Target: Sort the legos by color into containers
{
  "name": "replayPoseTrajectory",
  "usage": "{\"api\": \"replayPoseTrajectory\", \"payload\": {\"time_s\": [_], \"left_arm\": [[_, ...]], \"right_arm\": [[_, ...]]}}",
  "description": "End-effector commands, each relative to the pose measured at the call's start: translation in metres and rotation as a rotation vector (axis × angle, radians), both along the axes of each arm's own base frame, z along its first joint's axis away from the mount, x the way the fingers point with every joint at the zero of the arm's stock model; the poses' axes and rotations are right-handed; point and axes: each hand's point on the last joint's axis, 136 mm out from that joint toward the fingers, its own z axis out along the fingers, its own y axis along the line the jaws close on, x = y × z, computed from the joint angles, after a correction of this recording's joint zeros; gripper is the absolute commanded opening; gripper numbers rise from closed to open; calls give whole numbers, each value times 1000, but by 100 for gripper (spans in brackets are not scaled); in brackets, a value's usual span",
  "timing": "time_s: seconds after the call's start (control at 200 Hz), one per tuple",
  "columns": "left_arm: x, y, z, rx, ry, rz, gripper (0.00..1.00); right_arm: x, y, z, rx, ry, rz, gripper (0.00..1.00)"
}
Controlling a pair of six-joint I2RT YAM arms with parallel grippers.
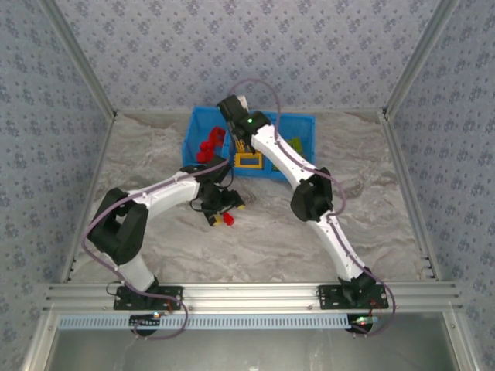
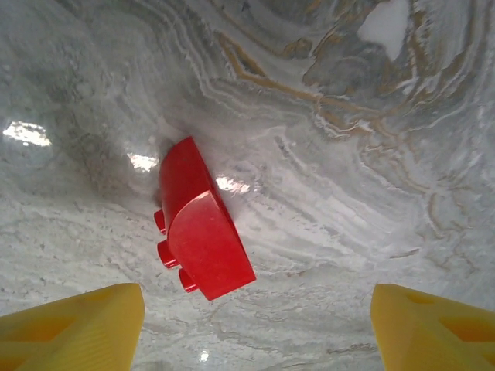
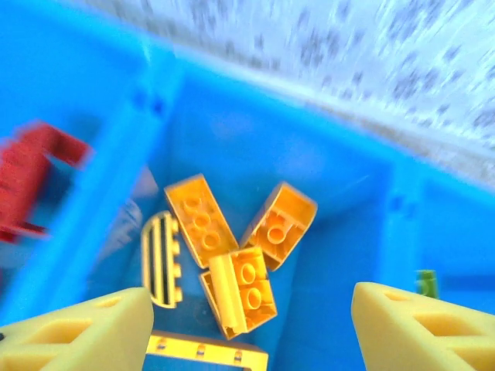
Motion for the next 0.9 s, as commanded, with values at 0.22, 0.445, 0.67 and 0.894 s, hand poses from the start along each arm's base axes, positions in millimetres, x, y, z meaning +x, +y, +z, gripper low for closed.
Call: {"api": "replayPoseTrajectory", "payload": {"time_s": [0.22, 0.445, 0.67, 0.894], "left_arm": [[-4, 10, -28, 139, 99, 59, 60], [11, 11, -24, 160, 26, 60, 20], [28, 42, 36, 225, -129, 51, 18], [94, 92, 108, 279, -365, 96, 18]], "right_arm": [[-81, -27, 102, 217, -70, 12, 70], [-139, -62, 88, 288, 8, 24, 68], [-201, -100, 50, 469, 99, 75, 68], [-238, -127, 21, 474, 173, 50, 68]]}}
